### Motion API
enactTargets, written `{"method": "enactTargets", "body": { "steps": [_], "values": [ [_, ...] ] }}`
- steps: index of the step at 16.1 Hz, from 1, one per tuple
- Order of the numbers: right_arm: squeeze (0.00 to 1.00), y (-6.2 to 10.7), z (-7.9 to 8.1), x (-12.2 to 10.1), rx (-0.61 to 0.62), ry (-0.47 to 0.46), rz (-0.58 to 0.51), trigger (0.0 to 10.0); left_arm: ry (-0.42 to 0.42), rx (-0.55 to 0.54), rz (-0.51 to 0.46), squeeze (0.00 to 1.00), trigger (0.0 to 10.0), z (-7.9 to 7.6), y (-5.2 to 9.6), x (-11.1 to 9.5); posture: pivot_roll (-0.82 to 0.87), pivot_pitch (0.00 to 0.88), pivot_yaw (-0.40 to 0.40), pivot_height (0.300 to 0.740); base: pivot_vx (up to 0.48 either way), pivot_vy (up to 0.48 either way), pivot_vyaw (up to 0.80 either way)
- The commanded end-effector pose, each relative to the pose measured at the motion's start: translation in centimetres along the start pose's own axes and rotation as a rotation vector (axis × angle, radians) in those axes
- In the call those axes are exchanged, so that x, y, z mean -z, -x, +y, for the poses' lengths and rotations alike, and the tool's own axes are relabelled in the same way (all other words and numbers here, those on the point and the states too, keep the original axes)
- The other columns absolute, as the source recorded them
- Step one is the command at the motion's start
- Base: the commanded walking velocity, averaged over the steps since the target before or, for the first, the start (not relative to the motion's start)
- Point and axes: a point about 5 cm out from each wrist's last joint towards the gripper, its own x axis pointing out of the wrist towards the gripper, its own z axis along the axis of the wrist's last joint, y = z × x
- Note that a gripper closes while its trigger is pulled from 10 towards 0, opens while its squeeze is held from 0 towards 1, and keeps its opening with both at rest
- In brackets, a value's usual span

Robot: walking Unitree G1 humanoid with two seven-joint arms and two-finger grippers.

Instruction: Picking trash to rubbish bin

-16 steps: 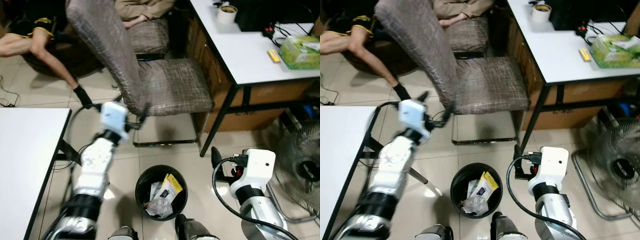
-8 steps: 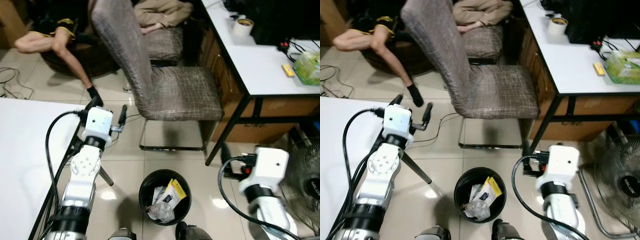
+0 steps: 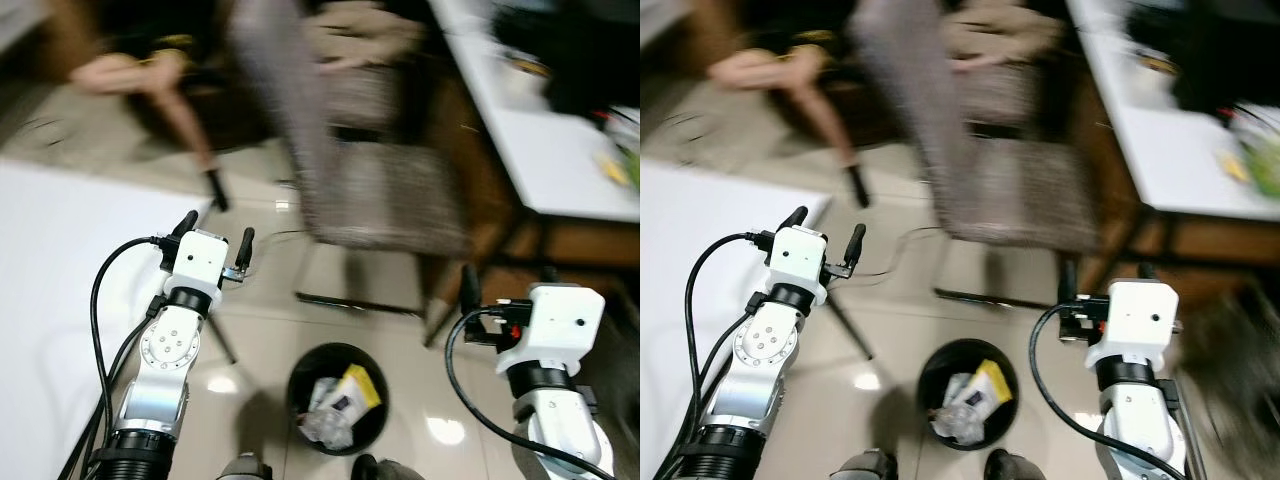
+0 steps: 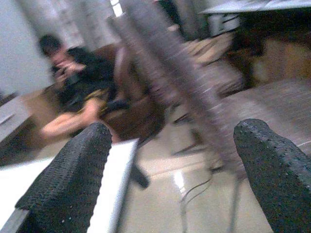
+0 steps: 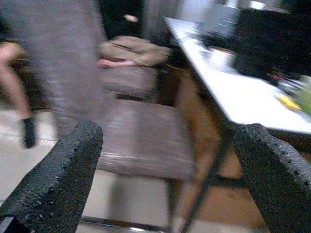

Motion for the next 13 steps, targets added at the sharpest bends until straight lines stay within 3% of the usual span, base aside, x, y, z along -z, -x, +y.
{"method": "enactTargets", "body": {
  "steps": [1, 5, 8, 13],
  "values": [
    [0.00, 0.07, -0.16, 0.16, 0.006, 0.010, 0.000, 10.0, -0.041, 0.042, 0.031, 0.00, 10.0, -0.47, 0.15, 0.21, 0.14, 0.112, -0.014, 0.740, 0.000, 0.000, 0.80],
    [0.00, 0.17, -0.13, 0.31, 0.015, 0.006, 0.006, 10.0, -0.054, 0.083, 0.043, 0.00, 10.0, -0.94, -0.12, 0.10, 0.13, 0.112, -0.008, 0.740, 0.000, 0.000, 0.80],
    [0.00, 0.36, -0.13, 0.51, 0.022, 0.002, 0.014, 10.0, -0.010, 0.144, 0.042, 0.00, 10.0, -1.31, -0.30, -0.05, 0.12, 0.111, 0.000, 0.740, 0.000, 0.000, 0.80],
    [0.00, 0.45, -0.26, 0.66, 0.031, 0.003, 0.020, 10.0, -0.003, 0.152, 0.036, 0.00, 10.0, -1.45, -0.47, -0.14, 0.11, 0.109, 0.002, 0.740, 0.000, 0.000, 0.80]
  ]
}}
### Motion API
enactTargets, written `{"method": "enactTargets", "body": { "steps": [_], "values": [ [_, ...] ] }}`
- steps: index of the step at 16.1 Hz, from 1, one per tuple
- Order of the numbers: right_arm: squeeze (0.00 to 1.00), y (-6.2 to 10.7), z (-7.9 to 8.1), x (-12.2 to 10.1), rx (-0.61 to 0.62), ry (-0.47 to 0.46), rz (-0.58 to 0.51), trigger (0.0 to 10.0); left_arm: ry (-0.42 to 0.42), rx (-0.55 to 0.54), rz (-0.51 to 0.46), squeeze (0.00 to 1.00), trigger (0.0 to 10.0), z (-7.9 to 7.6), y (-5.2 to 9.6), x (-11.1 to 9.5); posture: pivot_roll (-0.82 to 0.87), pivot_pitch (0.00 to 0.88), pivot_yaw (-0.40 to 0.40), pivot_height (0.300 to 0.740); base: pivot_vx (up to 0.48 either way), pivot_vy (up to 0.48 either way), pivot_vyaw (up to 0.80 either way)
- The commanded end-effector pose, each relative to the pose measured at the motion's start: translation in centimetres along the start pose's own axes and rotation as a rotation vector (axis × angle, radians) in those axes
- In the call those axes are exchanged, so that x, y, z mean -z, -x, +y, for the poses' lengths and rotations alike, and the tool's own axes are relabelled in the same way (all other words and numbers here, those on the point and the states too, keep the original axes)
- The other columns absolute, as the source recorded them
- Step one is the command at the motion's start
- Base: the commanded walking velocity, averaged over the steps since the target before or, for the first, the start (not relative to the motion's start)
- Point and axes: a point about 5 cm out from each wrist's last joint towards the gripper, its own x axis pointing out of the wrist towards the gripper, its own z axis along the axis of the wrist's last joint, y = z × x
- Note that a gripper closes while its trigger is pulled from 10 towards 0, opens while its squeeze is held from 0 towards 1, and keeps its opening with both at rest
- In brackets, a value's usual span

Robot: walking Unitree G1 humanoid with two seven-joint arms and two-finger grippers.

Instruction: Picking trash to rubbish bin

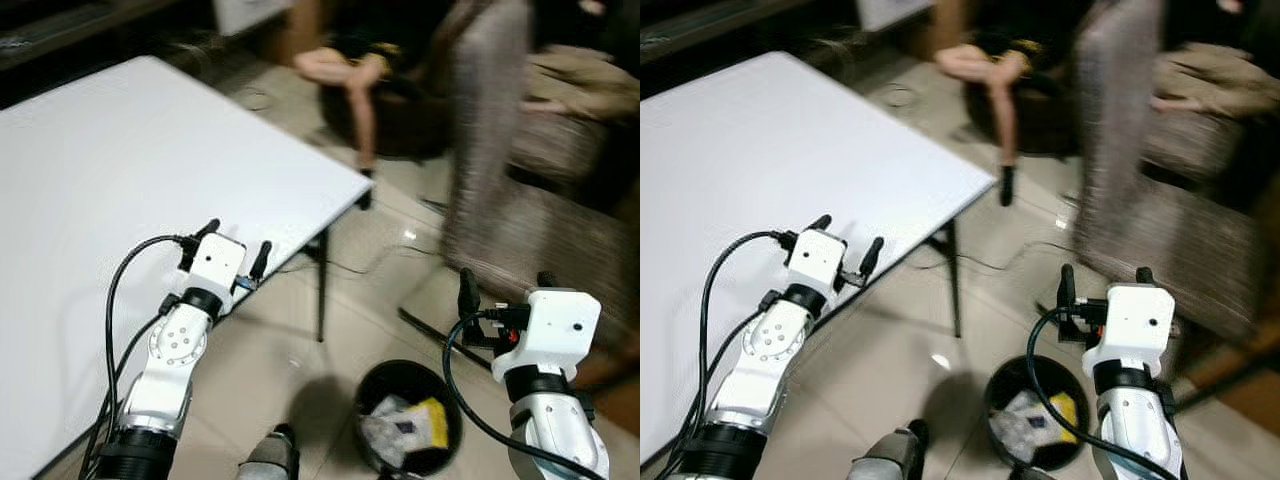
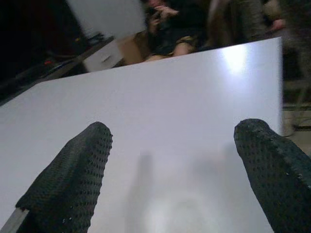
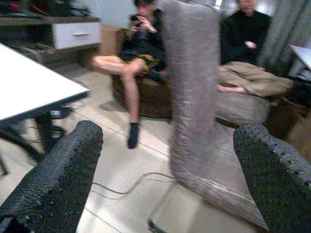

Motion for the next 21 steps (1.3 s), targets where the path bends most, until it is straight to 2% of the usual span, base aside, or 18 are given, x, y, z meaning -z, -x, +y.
{"method": "enactTargets", "body": {
  "steps": [1, 10, 21],
  "values": [
    [0.00, 0.11, -0.23, 0.28, 0.013, 0.003, 0.009, 10.0, 0.000, 0.012, -0.005, 0.00, 10.0, 0.04, -0.14, -0.21, 0.11, 0.108, 0.004, 0.740, 0.000, 0.000, 0.80],
    [0.00, -0.07, -0.15, 0.48, 0.031, -0.025, 0.007, 10.0, 0.006, 0.019, 0.003, 0.00, 10.0, 0.65, -0.63, -0.54, 0.12, 0.103, 0.014, 0.740, 0.000, 0.000, 0.80],
    [0.00, -0.30, 0.07, 0.83, 0.033, -0.035, 0.013, 10.0, 0.001, 0.010, 0.044, 0.00, 10.0, 0.93, -0.52, 0.15, 0.13, 0.106, 0.022, 0.740, 0.000, 0.000, 0.80]
  ]
}}
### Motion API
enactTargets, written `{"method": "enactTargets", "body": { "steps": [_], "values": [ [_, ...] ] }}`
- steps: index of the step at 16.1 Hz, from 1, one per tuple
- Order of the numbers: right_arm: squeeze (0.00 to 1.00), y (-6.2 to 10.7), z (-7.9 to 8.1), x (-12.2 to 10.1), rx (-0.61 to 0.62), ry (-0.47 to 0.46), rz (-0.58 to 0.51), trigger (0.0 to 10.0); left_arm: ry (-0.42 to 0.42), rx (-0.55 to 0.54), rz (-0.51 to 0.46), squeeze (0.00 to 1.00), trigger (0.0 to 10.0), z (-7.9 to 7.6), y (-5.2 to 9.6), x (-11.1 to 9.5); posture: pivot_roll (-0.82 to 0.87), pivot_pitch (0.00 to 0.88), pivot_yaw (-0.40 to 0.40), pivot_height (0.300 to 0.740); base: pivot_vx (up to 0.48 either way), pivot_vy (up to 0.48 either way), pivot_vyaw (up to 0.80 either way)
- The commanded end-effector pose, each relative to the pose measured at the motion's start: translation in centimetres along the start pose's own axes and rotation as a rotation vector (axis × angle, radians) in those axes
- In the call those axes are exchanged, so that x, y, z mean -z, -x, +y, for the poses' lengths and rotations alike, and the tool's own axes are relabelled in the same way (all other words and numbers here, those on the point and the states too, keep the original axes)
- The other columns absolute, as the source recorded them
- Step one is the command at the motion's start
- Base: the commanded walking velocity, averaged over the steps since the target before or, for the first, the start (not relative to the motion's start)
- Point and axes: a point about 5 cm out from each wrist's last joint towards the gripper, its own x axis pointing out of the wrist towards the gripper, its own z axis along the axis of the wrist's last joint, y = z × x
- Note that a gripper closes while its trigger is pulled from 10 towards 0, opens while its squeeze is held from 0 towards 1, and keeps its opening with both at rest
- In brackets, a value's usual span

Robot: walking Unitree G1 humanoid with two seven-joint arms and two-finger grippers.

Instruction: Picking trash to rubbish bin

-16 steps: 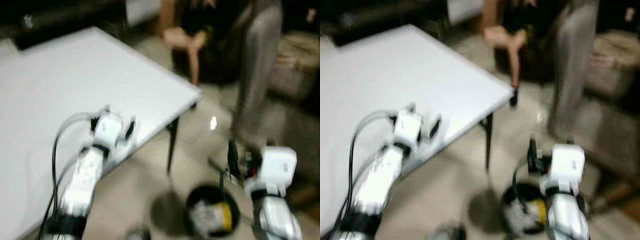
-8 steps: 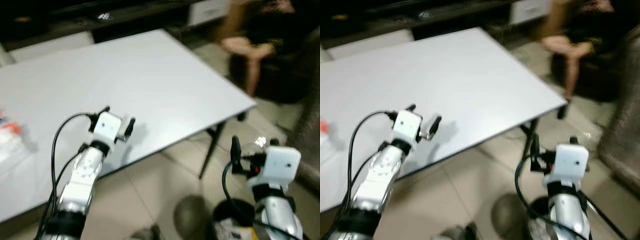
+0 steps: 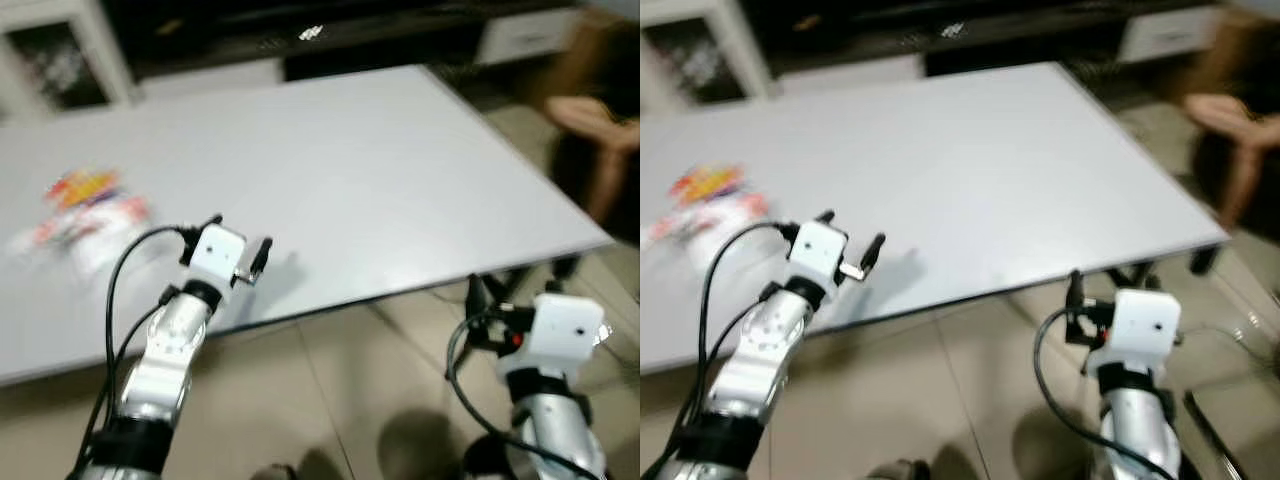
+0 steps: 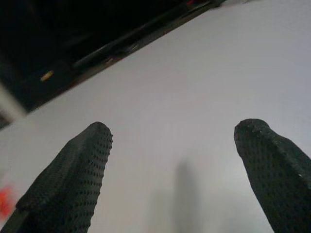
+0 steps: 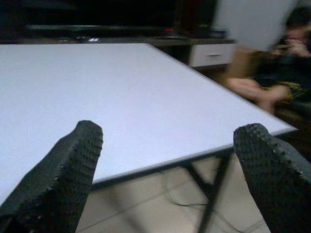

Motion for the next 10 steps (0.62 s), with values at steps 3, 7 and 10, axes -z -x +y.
{"method": "enactTargets", "body": {
  "steps": [3, 7, 10],
  "values": [
    [0.00, 0.1, -0.1, 0.0, 0.004, 0.002, 0.003, 10.0, 0.009, -0.002, 0.017, 0.00, 10.0, -0.1, 0.1, 0.2, 0.13, 0.110, 0.021, 0.740, 0.000, 0.000, 0.80],
    [0.00, 0.0, -1.1, 0.0, 0.087, -0.042, 0.013, 10.0, 0.015, 0.000, 0.026, 0.00, 10.0, -0.2, 0.1, 0.3, 0.13, 0.111, 0.022, 0.740, 0.000, 0.000, 0.11],
    [0.00, -0.2, -1.7, -0.1, 0.120, 0.032, 0.017, 10.0, 0.017, 0.006, 0.027, 0.00, 10.0, -0.4, 0.0, 0.3, 0.12, 0.111, 0.022, 0.740, 0.000, 0.000, 0.00]
  ]
}}
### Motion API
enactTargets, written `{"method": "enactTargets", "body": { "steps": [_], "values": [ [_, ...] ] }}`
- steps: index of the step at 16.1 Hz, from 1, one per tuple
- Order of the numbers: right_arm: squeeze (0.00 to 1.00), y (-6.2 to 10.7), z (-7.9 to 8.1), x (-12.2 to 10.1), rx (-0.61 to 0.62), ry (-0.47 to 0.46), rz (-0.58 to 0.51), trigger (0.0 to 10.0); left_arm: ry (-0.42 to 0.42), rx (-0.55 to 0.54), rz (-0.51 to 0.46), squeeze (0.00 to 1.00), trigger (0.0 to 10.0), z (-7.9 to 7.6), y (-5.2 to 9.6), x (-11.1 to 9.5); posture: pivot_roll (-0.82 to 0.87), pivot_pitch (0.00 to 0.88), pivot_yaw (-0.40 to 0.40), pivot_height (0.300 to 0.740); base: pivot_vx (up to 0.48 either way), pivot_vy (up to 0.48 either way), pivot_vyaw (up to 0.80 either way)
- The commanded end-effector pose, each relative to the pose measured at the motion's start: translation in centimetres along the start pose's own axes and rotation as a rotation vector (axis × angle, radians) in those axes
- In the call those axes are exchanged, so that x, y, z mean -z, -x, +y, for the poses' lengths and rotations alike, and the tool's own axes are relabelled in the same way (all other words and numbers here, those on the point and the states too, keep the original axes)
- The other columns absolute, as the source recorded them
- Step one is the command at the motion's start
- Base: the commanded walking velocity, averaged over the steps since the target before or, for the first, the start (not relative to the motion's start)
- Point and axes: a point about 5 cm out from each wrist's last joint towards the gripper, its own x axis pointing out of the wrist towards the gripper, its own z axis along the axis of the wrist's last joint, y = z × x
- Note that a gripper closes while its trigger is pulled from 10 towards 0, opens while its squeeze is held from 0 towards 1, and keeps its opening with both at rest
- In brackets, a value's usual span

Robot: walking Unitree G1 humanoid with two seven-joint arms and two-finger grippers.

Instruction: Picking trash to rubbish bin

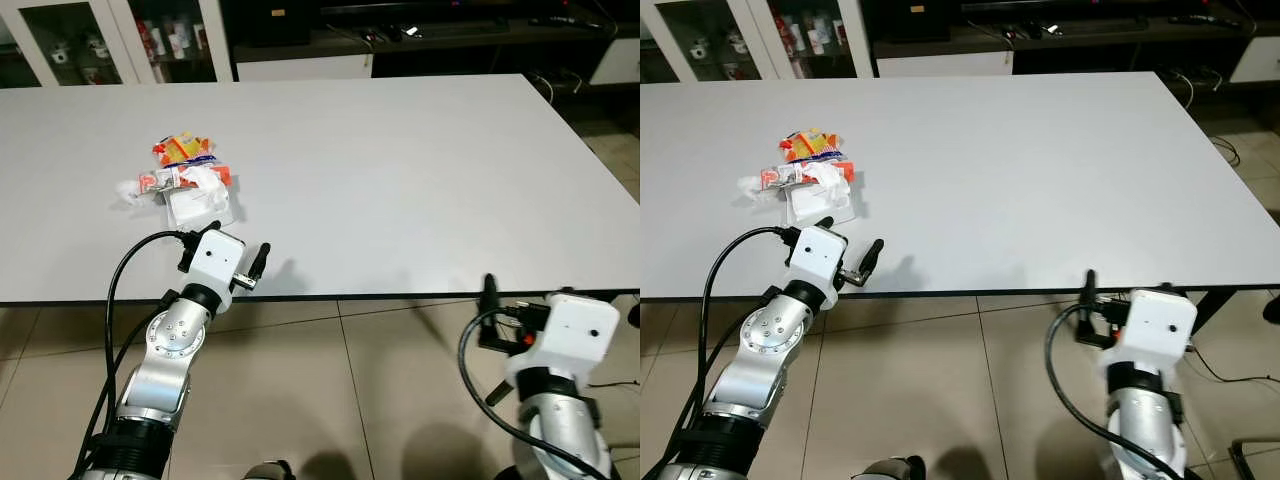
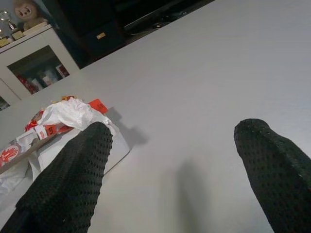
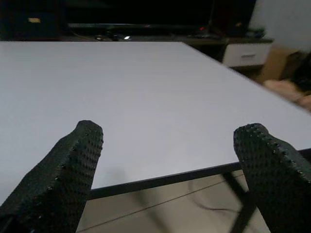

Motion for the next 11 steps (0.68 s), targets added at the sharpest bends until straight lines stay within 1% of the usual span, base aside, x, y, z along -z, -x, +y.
{"method": "enactTargets", "body": {
  "steps": [1, 4, 5, 10, 11],
  "values": [
    [0.00, -0.11, -0.07, -0.36, 0.010, 0.033, -0.014, 10.0, 0.001, 0.003, 0.004, 0.00, 10.0, 0.03, -0.09, -0.05, 0.12, 0.111, 0.022, 0.740, 0.000, 0.000, 0.00],
    [0.00, -0.11, -0.23, -0.64, 0.024, 0.027, -0.031, 10.0, 0.003, 0.005, 0.005, 0.00, 10.0, -0.05, -0.19, -0.09, 0.12, 0.109, 0.023, 0.740, 0.000, 0.000, 0.00],
    [0.00, -0.20, -0.34, -0.53, 0.032, 0.045, -0.020, 10.0, 0.003, 0.007, 0.005, 0.00, 10.0, -0.09, -0.23, -0.11, 0.12, 0.109, 0.023, 0.740, 0.000, 0.000, 0.00],
    [0.00, -0.19, -0.68, -0.71, 0.043, 0.097, -0.044, 10.0, 0.002, 0.009, 0.006, 0.00, 10.0, -0.24, -0.28, -0.12, 0.12, 0.104, 0.023, 0.740, 0.000, 0.386, 0.00],
    [0.00, -0.15, -0.65, -0.74, 0.044, 0.084, -0.047, 10.0, 0.002, 0.009, 0.007, 0.00, 10.0, -0.25, -0.29, -0.12, 0.12, 0.103, 0.023, 0.740, 0.000, 0.480, 0.00]
  ]
}}
